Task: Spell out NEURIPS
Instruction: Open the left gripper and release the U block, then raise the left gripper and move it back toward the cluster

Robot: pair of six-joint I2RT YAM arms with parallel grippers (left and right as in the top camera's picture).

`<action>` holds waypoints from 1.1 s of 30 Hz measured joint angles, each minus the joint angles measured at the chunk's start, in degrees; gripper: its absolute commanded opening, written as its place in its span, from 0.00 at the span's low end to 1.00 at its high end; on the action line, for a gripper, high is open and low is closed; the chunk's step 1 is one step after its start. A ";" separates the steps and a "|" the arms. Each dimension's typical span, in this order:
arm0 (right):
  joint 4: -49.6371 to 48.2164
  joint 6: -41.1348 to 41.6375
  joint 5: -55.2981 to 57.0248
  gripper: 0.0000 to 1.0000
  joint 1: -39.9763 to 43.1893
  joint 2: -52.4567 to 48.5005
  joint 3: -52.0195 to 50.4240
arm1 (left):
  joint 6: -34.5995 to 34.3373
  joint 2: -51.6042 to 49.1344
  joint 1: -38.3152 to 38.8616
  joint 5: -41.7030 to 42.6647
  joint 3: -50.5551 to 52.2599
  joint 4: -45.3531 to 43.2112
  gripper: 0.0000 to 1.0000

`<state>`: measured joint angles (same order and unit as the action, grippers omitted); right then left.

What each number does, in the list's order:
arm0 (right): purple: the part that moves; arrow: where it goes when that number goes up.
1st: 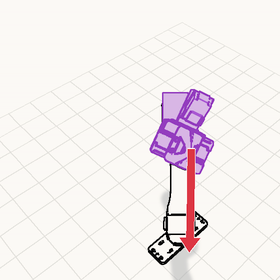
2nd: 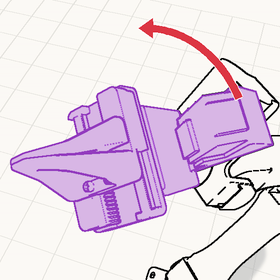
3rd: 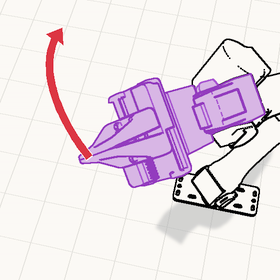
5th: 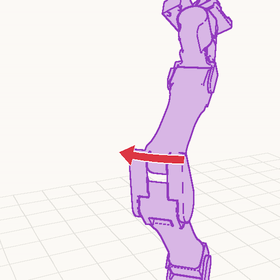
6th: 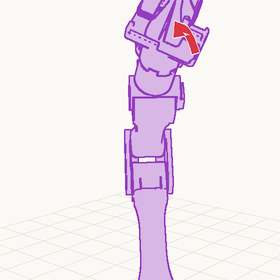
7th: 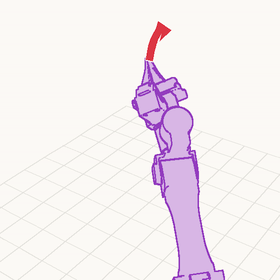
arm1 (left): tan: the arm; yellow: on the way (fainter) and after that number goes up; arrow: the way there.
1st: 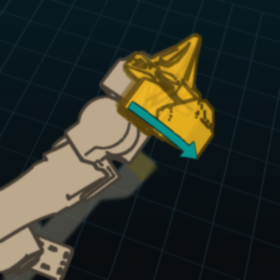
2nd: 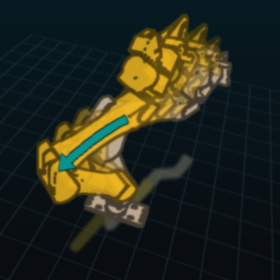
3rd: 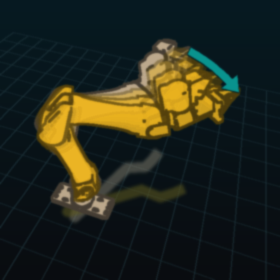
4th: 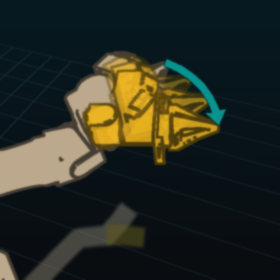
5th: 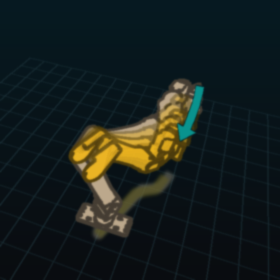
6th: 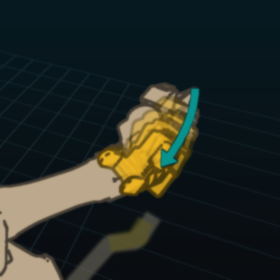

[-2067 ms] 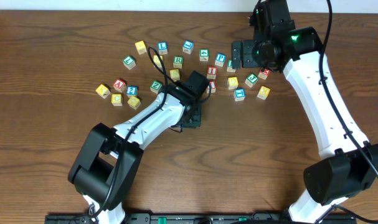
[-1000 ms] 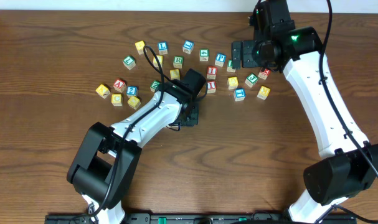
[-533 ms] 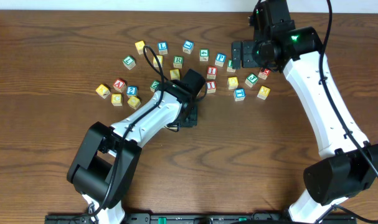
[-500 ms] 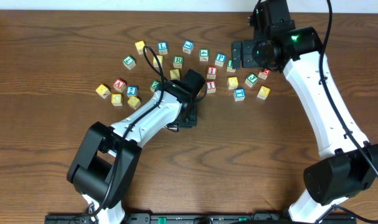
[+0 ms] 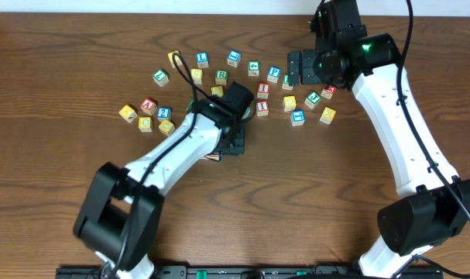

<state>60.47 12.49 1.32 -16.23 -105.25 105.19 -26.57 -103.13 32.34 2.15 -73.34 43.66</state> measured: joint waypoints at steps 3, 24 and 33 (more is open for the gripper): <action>0.00 0.00 0.00 0.99 0.00 0.00 0.00 | 0.28 2.60 0.00 -0.37 0.00 0.00 0.33; 0.00 0.00 0.00 0.99 0.00 0.00 0.00 | 3.04 11.65 0.00 -1.70 -0.17 1.44 0.39; 0.00 0.00 0.00 0.99 0.00 0.00 0.00 | 4.44 11.69 0.00 -1.73 -4.20 4.37 0.39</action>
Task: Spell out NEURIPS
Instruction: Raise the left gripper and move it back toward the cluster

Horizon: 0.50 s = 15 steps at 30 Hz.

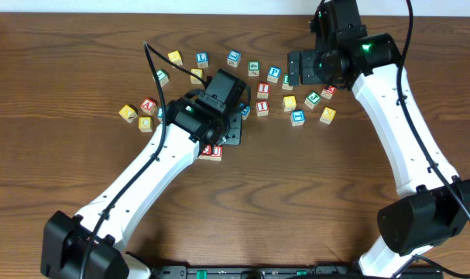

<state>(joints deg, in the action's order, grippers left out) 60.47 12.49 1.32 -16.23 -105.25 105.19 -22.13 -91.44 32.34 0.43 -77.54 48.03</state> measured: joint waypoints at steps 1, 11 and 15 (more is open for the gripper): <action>0.00 0.00 0.00 0.99 0.00 0.00 0.00 | 0.15 0.00 0.00 0.00 -0.61 0.33 0.39; 0.00 0.00 0.00 0.99 0.00 0.00 0.00 | 1.22 0.07 0.00 -0.37 -3.17 0.76 0.39; 0.00 0.00 0.00 0.99 0.00 0.00 0.00 | 1.22 0.07 0.00 -0.39 -3.17 0.57 0.39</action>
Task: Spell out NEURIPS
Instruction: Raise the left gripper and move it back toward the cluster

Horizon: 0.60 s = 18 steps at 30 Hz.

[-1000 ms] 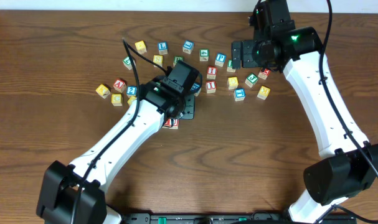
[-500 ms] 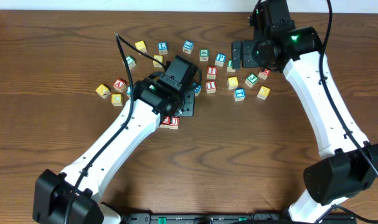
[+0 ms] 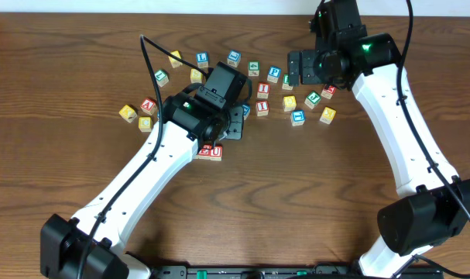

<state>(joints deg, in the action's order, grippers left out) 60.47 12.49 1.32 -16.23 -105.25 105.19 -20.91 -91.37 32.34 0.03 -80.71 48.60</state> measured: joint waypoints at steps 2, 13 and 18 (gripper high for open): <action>0.00 0.00 0.00 0.99 0.00 0.00 0.00 | 0.00 0.00 0.00 0.00 -0.02 0.00 0.39; 0.00 0.00 0.00 0.99 0.00 0.00 0.00 | 3.45 0.00 -0.98 -0.94 -0.02 0.59 0.40; 0.00 0.00 0.00 0.99 0.00 0.00 0.00 | 4.11 0.00 -2.40 -1.73 -0.02 0.90 0.40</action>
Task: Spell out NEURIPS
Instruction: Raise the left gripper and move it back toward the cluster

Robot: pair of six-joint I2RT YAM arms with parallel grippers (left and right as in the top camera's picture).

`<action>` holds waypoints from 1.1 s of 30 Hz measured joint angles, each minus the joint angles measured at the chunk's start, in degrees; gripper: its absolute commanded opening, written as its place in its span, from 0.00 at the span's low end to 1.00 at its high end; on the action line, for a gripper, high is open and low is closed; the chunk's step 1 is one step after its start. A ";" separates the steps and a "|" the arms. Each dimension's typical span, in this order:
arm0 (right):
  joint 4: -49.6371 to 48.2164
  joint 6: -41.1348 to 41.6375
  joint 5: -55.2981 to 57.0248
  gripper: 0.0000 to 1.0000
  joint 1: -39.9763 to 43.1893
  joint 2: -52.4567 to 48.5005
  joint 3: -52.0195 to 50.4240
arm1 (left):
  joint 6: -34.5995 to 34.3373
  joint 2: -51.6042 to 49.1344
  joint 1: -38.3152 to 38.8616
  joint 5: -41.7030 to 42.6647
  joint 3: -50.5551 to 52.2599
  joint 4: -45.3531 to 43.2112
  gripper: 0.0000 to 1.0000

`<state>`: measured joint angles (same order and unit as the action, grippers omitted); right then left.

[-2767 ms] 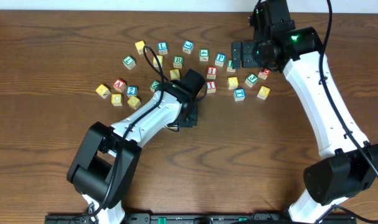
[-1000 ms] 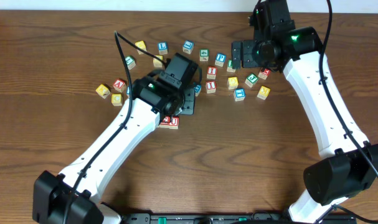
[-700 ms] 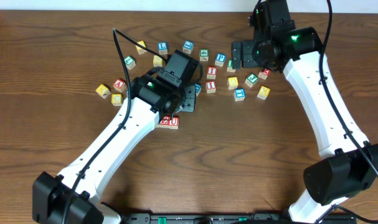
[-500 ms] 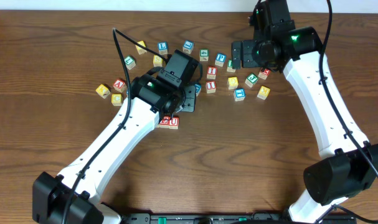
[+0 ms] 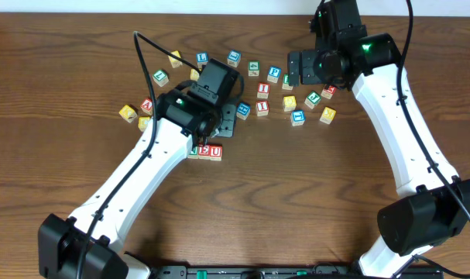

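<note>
A short row of three letter blocks (image 5: 204, 151) lies on the table just below my left arm; the rightmost, a red block (image 5: 215, 152), shows a U. My left gripper (image 5: 228, 122) hovers just above and to the right of the row, apart from it. It looks open and holds nothing. My right gripper (image 5: 295, 67) stands at the back right beside the blue P block (image 5: 274, 74), open and empty. Loose letter blocks lie scattered behind the row, among them a blue L (image 5: 201, 58) and a red I (image 5: 262, 89).
More loose blocks lie at the left, among them a yellow block (image 5: 128, 114) and a red A (image 5: 148, 105). Others lie at the right, such as a blue block (image 5: 297, 117) and a yellow block (image 5: 327, 115). The left arm's cable (image 5: 142, 46) arches over the blocks at the back left.
My left gripper has drawn a little back and to the left, away from the row. A third, pale block now shows at the row's left end. The right arm has not moved.
My left gripper was low over the spot where the row lies, hiding it. Then it stood farther back with red blocks showing under the arm. It kept withdrawing, and now all three blocks of the row show. The right arm stayed still throughout.
</note>
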<state>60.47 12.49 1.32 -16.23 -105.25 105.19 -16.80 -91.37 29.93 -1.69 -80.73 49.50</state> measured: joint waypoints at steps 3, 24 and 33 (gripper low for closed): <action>0.00 0.00 0.00 0.99 0.00 0.00 0.00 | 0.13 0.00 -0.22 -0.02 0.00 -0.07 0.40; 0.00 0.00 0.00 0.99 0.00 0.00 0.00 | -3.13 0.00 -0.22 -0.02 0.00 -4.92 0.40; -3.30 0.00 -0.02 0.99 0.00 0.00 0.00 | -3.08 0.00 -5.03 0.02 -0.66 -2.84 0.40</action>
<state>57.17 12.49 1.30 -16.23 -105.25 105.19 -19.88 -91.37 24.91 -1.67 -81.38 46.65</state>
